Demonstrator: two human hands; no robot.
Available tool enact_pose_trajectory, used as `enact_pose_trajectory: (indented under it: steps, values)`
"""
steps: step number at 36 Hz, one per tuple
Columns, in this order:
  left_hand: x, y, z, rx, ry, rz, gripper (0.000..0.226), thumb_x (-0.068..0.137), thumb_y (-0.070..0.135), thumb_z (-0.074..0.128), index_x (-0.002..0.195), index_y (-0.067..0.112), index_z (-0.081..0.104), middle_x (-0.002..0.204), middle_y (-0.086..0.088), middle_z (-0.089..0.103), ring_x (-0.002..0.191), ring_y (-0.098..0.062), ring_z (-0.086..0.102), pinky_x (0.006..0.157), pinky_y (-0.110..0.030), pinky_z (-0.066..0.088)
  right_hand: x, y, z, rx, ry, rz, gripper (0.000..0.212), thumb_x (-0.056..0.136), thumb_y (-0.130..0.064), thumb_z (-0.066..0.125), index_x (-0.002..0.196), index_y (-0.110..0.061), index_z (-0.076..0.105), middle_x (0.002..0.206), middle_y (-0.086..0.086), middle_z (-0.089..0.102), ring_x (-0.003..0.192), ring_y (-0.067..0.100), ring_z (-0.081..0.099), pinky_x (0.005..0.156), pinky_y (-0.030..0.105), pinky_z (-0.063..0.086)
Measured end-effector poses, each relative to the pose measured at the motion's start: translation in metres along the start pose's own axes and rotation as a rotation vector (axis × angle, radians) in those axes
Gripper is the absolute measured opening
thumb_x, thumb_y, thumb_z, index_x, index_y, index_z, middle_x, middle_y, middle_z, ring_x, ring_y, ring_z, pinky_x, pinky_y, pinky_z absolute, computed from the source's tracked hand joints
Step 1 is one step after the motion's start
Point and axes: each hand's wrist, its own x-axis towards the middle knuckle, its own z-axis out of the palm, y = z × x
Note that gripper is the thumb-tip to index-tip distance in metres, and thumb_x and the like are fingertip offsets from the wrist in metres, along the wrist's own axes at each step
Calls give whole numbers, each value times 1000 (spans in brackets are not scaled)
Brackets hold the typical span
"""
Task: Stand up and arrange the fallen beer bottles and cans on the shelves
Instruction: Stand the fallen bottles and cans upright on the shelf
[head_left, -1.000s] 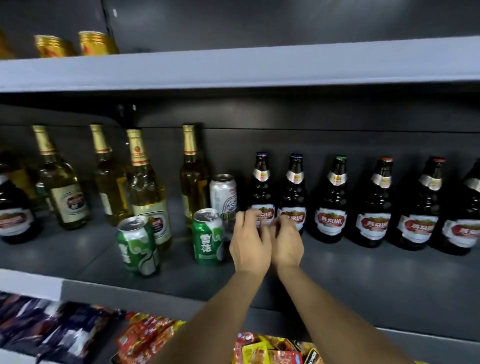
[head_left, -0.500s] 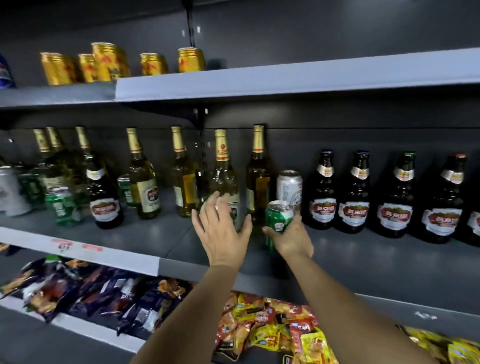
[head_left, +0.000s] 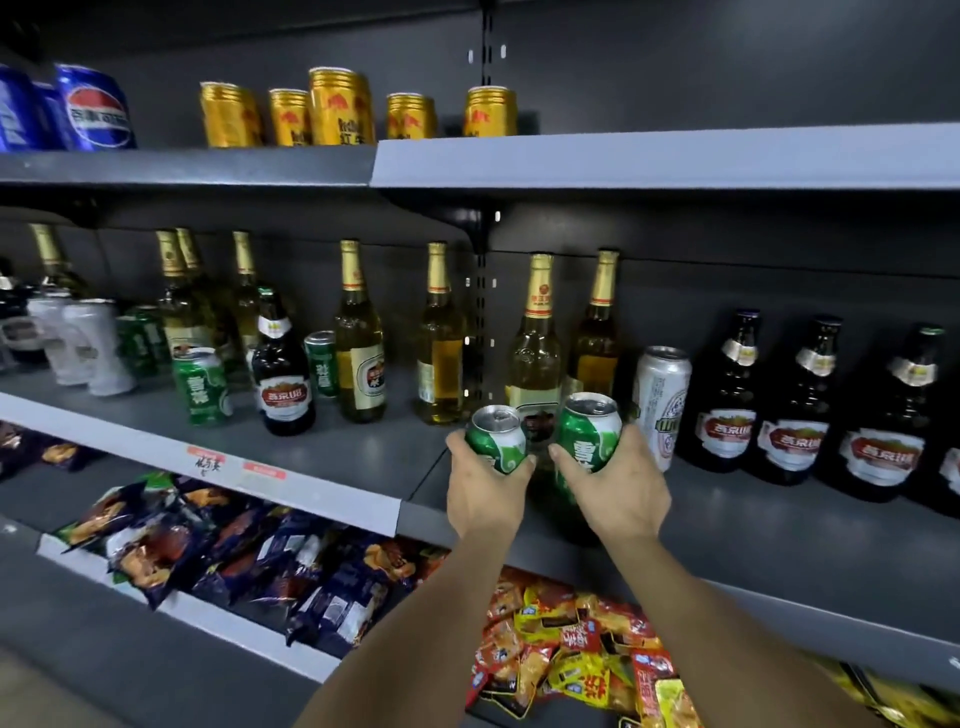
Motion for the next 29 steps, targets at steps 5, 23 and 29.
enact_pose_trajectory:
  steps: [5, 23, 29]
  values:
    - [20, -2, -39, -39, 110, 41, 64, 77, 34, 79, 124, 17, 39, 119, -3, 60, 111, -25, 58, 81, -34, 44, -18, -36, 17, 98, -35, -92, 62, 66, -67, 70, 101, -20, 49, 101, 0, 62, 96, 24, 62, 78, 37, 50]
    - [160, -78, -169, 3, 188, -62, 84, 76, 35, 81, 144, 17, 35, 136, -13, 36, 119, -36, 50, 95, -45, 43, -27, -177, 150, 206, -406, 125, 70, 73, -50, 78, 125, -16, 46, 126, 4, 60, 117, 27, 57, 88, 36, 47]
    - [188, -99, -174, 7, 114, -54, 87, 75, 34, 82, 145, 18, 33, 137, -13, 36, 118, -37, 51, 96, -45, 42, -34, -195, 178, 188, -410, 152, 67, 72, -49, 79, 122, -19, 48, 121, 2, 63, 111, 24, 60, 84, 33, 48]
